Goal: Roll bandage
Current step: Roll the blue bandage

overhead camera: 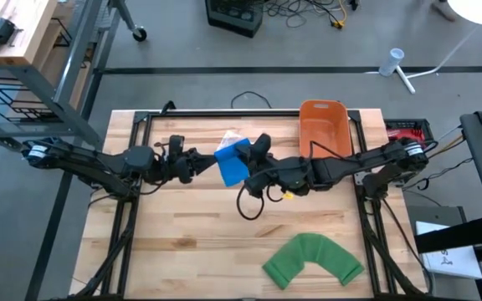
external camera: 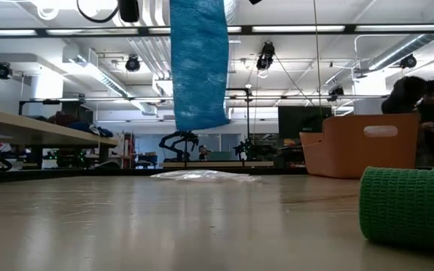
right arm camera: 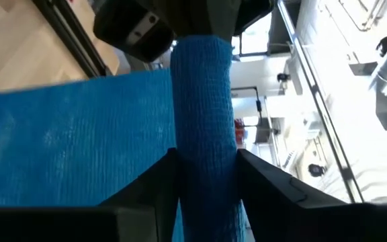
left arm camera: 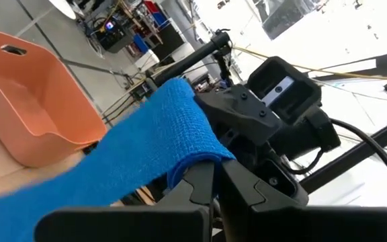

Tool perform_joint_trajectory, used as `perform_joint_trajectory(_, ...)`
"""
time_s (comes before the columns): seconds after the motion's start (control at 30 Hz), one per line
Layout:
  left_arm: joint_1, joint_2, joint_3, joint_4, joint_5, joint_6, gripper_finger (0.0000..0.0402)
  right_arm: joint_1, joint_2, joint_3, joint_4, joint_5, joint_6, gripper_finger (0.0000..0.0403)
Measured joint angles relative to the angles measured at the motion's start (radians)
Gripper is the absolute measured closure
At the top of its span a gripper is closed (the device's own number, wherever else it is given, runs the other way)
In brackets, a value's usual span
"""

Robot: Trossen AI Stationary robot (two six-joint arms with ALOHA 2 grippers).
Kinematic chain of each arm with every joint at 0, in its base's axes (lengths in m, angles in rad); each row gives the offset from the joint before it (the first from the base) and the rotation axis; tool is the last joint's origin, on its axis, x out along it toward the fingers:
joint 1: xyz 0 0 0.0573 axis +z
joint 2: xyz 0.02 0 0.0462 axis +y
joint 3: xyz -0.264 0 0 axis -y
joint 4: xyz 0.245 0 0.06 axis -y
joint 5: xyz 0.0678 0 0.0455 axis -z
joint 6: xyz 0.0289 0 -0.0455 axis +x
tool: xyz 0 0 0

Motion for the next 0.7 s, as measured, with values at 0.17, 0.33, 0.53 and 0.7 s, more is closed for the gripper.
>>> perform_joint_trajectory(0.17, 0.0, 0.0, 0.0, -0.001, -0.004, 0.0, 0.0401, -0.001, 0.002, 0.0, 0.0, 0.052, 0.0, 0.029)
perform_joint_trajectory(0.33, 0.001, -0.001, 0.0, -0.001, -0.005, 0.008, 0.0401, 0.004, 0.0, 0.0, -0.001, 0.097, 0.001, 0.0307)
perform_joint_trajectory(0.53, 0.001, -0.008, 0.0, -0.003, -0.004, 0.02, 0.0401, 0.006, -0.011, 0.0, -0.023, 0.128, 0.003, 0.0308)
perform_joint_trajectory(0.7, -0.001, -0.02, 0.0, -0.003, 0.007, 0.027, 0.0401, 0.004, -0.026, 0.0, -0.037, 0.263, 0.004, 0.0295)
